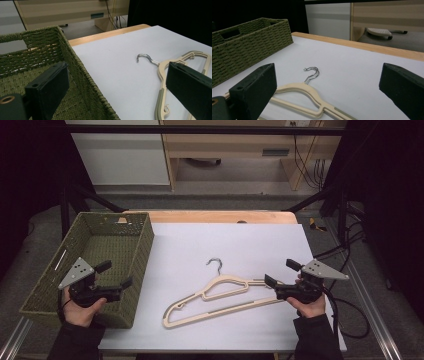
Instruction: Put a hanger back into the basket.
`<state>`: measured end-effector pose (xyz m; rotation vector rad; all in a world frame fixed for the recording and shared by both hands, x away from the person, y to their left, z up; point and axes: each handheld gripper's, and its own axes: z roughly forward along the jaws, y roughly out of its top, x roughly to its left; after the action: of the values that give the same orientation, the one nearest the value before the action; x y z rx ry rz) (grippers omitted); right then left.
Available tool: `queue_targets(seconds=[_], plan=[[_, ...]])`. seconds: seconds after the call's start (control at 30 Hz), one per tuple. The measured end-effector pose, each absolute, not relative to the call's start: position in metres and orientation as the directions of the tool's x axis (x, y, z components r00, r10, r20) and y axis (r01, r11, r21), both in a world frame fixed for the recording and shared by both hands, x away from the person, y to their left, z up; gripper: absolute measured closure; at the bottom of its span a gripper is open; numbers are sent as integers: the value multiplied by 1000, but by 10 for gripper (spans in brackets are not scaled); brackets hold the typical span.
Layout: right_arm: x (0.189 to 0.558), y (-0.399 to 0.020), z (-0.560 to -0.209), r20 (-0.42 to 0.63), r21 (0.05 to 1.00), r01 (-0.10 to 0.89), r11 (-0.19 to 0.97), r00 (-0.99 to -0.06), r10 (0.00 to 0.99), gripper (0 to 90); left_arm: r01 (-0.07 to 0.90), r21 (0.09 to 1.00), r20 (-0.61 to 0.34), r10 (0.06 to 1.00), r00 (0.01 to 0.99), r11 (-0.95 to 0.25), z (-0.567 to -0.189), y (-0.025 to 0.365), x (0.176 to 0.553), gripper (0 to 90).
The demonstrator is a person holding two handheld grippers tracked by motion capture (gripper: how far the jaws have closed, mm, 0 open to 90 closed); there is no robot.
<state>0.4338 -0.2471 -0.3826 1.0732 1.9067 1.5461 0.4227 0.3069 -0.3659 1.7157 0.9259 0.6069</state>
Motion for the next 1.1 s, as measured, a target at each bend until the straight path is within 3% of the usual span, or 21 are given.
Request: queue_targets(seconds=[0.53,1.1], plan=[[460,-183,-368,91,950,288,122,-628,773,81,280,949,-41,822,568,-147,-363,310,421,49],[509,-121,-385,92,889,406,212,-612,785,141,274,950,-36,821,569,-148,-361,312,420,49]])
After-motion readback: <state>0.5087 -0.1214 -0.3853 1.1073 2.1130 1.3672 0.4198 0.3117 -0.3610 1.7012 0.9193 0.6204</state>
